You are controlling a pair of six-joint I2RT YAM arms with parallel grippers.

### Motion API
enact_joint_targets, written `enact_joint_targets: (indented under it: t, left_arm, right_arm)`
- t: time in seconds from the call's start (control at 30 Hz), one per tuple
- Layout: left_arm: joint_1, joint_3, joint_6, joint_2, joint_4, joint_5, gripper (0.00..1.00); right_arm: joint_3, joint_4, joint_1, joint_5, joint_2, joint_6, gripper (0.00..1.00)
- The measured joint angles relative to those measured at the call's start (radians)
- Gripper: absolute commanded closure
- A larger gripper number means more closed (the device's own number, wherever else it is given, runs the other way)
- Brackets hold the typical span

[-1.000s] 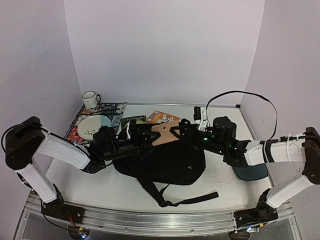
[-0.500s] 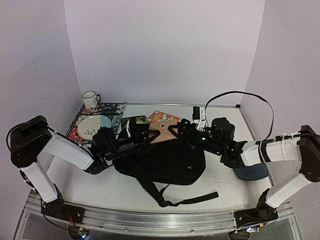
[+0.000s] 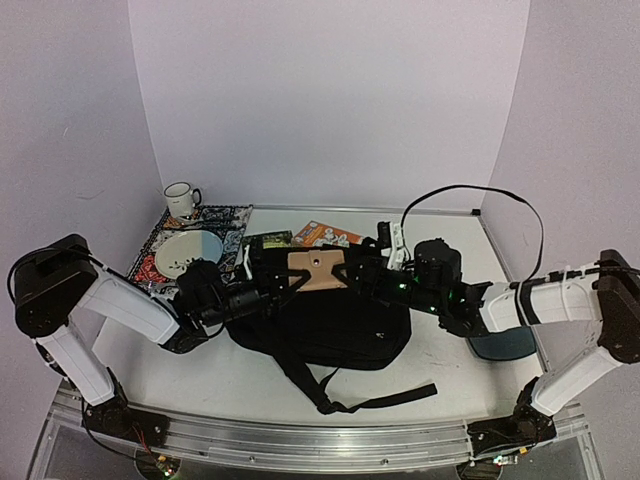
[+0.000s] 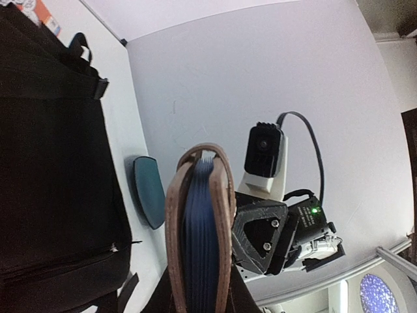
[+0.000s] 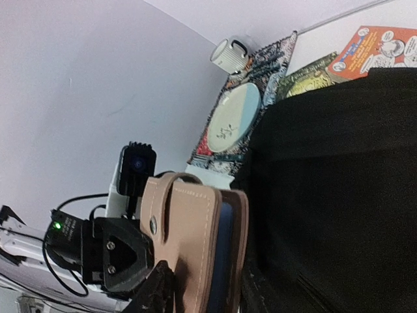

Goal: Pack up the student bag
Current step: Pass from the right arm to the left, then open the pocket on the back of the student bag.

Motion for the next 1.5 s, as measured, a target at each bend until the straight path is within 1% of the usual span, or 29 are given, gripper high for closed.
enact_joint_targets:
  t: [0.13, 0.23, 0.43, 0.6, 0.77, 0.9, 1.07, 1.27, 1.37, 1.5]
  left_arm:
    - [0.038, -0.062, 0.020, -0.011, -0.002, -0.005, 1.00]
    - [0.070, -0.108, 0.027, -0.025, -0.004, -0.002, 1.00]
    - [0.123, -0.188, 0.042, -0.073, -0.018, 0.032, 1.00]
    - [0.145, -0.210, 0.080, -0.142, -0.127, 0.062, 1.00]
    - [0.149, -0.221, 0.119, -0.231, -0.251, 0.074, 1.00]
    - [0.154, -0.224, 0.143, -0.265, -0.336, 0.075, 1.00]
    - [0.154, -0.224, 0.161, -0.266, -0.423, 0.076, 1.00]
    - [0.154, -0.225, 0.166, -0.264, -0.466, 0.081, 1.00]
    - [0.154, -0.225, 0.166, -0.260, -0.474, 0.085, 1.00]
    - [0.154, -0.225, 0.166, -0.249, -0.475, 0.097, 1.00]
  right_arm:
    - [0.039, -0.195, 0.004, 0.005, -0.016, -0.113, 0.49]
    - [0.106, -0.368, 0.004, 0.012, -0.027, -0.220, 0.43]
    - [0.226, -0.651, 0.004, 0.037, -0.039, -0.427, 0.38]
    - [0.330, -0.901, 0.005, 0.102, -0.009, -0.584, 0.34]
    - [0.421, -1.088, 0.019, 0.206, 0.096, -0.696, 0.26]
    - [0.470, -1.190, 0.047, 0.286, 0.193, -0.753, 0.25]
    - [0.515, -1.266, 0.080, 0.370, 0.284, -0.802, 0.24]
    - [0.563, -1.298, 0.116, 0.426, 0.367, -0.852, 0.21]
    - [0.571, -1.304, 0.141, 0.438, 0.385, -0.876, 0.20]
    - [0.578, -1.307, 0.165, 0.451, 0.388, -0.899, 0.21]
